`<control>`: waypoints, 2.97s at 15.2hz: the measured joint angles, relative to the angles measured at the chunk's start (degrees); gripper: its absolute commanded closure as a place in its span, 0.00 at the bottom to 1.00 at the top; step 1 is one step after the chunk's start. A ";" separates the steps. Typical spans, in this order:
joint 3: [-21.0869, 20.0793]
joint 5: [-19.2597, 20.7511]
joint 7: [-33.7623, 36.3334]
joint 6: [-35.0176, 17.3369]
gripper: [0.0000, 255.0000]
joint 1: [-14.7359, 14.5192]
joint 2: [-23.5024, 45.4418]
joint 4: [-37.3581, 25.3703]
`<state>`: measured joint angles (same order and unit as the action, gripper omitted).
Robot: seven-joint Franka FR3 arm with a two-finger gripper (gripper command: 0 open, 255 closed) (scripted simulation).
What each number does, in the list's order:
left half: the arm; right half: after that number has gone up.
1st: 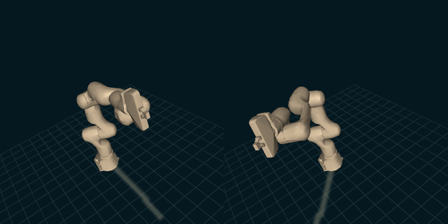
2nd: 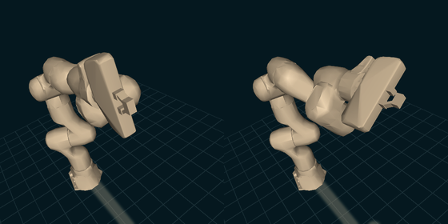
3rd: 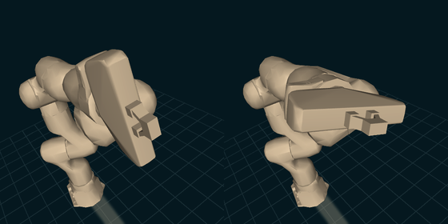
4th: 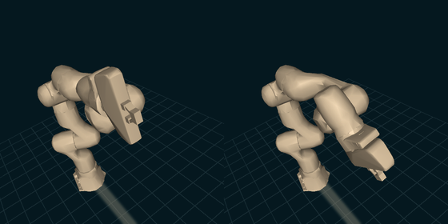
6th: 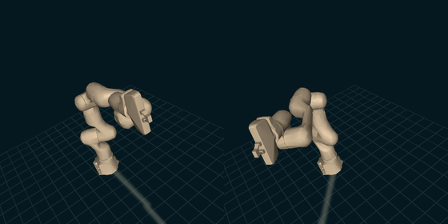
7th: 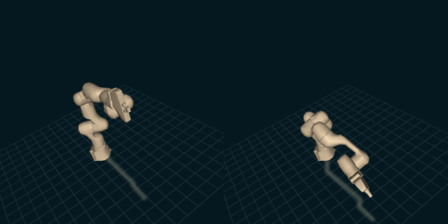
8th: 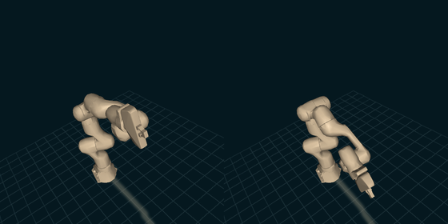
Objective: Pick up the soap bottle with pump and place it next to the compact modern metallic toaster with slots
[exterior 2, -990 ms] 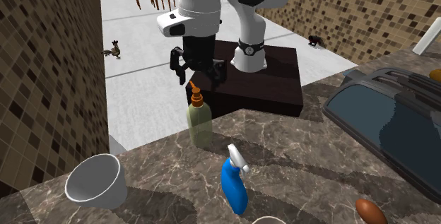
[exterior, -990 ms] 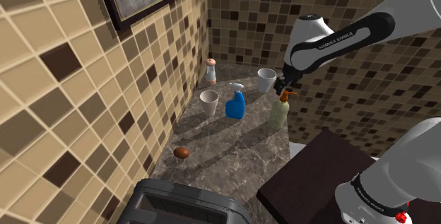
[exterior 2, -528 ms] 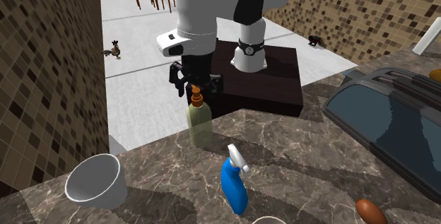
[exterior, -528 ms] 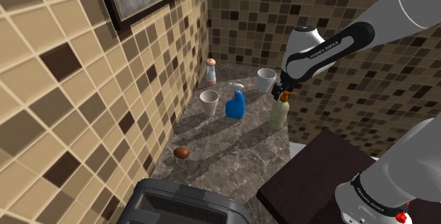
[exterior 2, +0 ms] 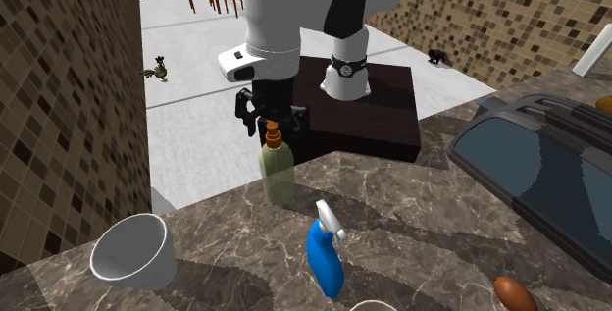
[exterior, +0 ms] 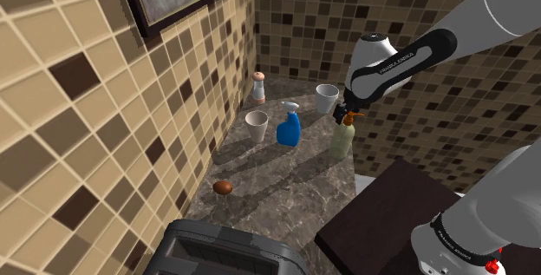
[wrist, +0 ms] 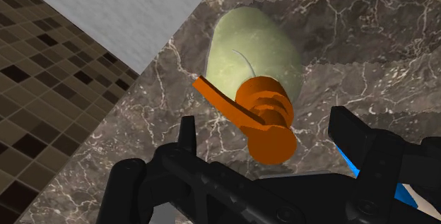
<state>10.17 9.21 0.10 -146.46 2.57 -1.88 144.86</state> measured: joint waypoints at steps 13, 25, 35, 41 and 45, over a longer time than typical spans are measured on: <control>-0.08 0.05 -0.01 1.70 1.00 -0.04 -1.39 -0.31; -0.47 -0.08 -0.52 11.83 1.00 -0.21 -8.22 -3.65; -0.79 -0.28 -1.16 20.19 1.00 -0.27 -12.75 -7.51; -1.09 -0.49 -1.45 25.22 1.00 -0.38 -14.79 -10.51; -1.30 -0.69 -1.63 28.54 1.00 -0.49 -15.59 -13.04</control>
<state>8.86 8.52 -1.53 -117.92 2.07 -17.47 131.82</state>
